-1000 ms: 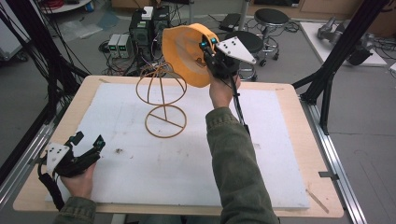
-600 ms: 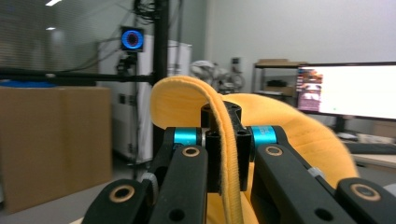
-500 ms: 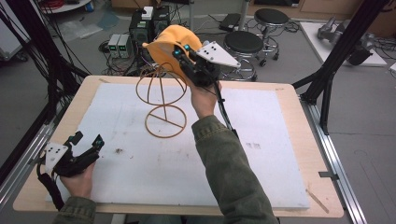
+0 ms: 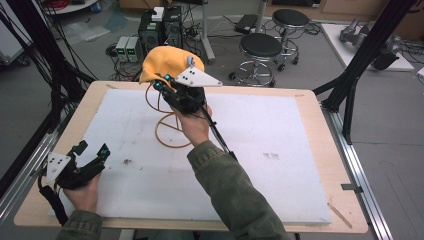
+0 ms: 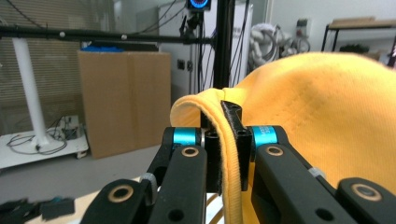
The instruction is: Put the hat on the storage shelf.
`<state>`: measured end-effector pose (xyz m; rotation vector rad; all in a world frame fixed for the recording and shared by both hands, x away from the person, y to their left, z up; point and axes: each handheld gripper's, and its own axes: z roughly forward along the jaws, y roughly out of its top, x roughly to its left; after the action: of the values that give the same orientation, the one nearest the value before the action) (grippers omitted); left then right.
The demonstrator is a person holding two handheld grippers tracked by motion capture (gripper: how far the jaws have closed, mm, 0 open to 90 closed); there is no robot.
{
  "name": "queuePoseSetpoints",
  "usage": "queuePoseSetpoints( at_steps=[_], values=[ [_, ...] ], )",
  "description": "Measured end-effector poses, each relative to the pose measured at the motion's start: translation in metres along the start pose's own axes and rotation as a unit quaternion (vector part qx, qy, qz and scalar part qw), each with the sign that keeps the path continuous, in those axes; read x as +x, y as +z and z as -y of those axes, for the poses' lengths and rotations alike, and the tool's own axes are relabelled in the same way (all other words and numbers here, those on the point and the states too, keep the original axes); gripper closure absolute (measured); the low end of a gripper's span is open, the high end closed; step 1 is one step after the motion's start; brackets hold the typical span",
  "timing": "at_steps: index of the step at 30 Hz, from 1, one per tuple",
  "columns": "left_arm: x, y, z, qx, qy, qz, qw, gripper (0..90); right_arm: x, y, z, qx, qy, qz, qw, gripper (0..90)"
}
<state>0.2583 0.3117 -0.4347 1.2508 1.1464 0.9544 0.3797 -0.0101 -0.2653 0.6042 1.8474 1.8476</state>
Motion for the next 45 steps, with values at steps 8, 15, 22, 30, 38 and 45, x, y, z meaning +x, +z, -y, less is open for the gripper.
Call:
queuePoseSetpoints(
  at_steps=[8,15,22,30,38,45],
  values=[
    [0.000,0.001,0.000,0.001,-0.001,0.001,1.0000,25.5,0.005,0.004,0.024,0.025,0.019,-0.015,0.9994,86.7],
    [0.000,0.001,0.001,0.003,-0.004,0.001,1.0000,25.5,0.007,0.002,0.036,0.035,0.027,-0.021,0.9988,86.0],
    [-0.001,0.002,0.001,0.007,-0.003,0.001,1.0000,25.8,0.010,0.004,0.050,0.049,0.032,-0.031,0.9978,85.5],
    [-0.001,0.003,0.002,0.008,-0.009,0.003,0.9999,25.9,0.014,0.003,0.056,0.053,0.016,-0.027,0.9981,77.1],
    [0.001,0.003,0.002,0.008,-0.017,0.002,0.9998,26.0,0.025,0.000,0.052,0.050,-0.035,0.009,0.9981,56.0],
    [0.001,0.003,0.002,0.011,-0.019,-0.001,0.9998,26.0,0.026,-0.011,0.045,0.046,-0.037,-0.012,0.9982,15.1]
  ],
)
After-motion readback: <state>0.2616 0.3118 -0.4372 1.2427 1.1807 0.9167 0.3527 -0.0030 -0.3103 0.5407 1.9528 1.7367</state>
